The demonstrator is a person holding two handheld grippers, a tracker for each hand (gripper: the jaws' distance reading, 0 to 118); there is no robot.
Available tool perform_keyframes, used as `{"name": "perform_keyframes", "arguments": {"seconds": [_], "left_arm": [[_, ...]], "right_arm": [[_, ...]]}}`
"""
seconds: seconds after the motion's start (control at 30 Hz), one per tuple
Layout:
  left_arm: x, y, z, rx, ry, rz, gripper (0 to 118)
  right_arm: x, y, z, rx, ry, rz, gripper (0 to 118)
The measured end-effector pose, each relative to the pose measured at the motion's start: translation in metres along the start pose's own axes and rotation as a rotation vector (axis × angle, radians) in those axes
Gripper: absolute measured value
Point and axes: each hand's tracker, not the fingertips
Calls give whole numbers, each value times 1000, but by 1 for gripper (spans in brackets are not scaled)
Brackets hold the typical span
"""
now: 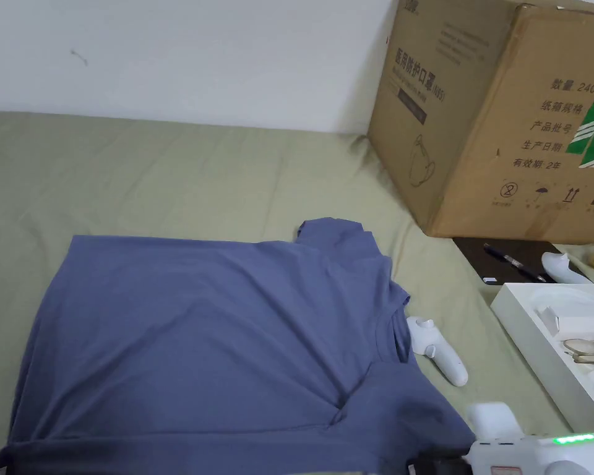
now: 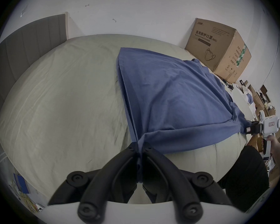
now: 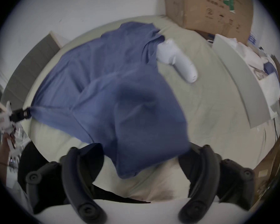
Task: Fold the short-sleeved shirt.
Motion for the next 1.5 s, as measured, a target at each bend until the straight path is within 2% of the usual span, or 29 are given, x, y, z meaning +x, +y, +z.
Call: {"name": "perform_keyframes", "arguments": {"seconds": [0.07,0.1,0.13,0.17,0.2,0.37,0.67,0.9,1.1,1.33,1.5], "left_arm": [[0,0,0,-5,3,7,3],[1,0,0,-5,1,11,3],[2,1,1,-3,1,14,3],[0,0,2,-2,1,14,3],[1,1,2,-1,1,12,3],[5,1,9,7,6,-7,3],[-5,-16,31,33,-6,19,3],[-1,-11,56,17,-1,-29,3],[-2,22,44,10,21,-53,3],[-12,78,1,-51,29,-48,3],[-17,113,-42,-83,44,-49,3]], "right_arm": [[-5,0,-3,9,-78,63,77],[-6,-1,0,37,-64,81,64],[-9,-3,6,62,-48,85,37],[-9,-3,12,95,-29,91,23],[-9,-3,17,112,-12,95,21],[-18,-6,40,152,-28,161,16],[-15,-20,62,157,36,107,15],[-23,-24,88,141,35,124,15],[-17,21,85,115,59,88,15],[-14,102,58,55,26,63,15],[-18,159,14,-12,-31,83,15]]}}
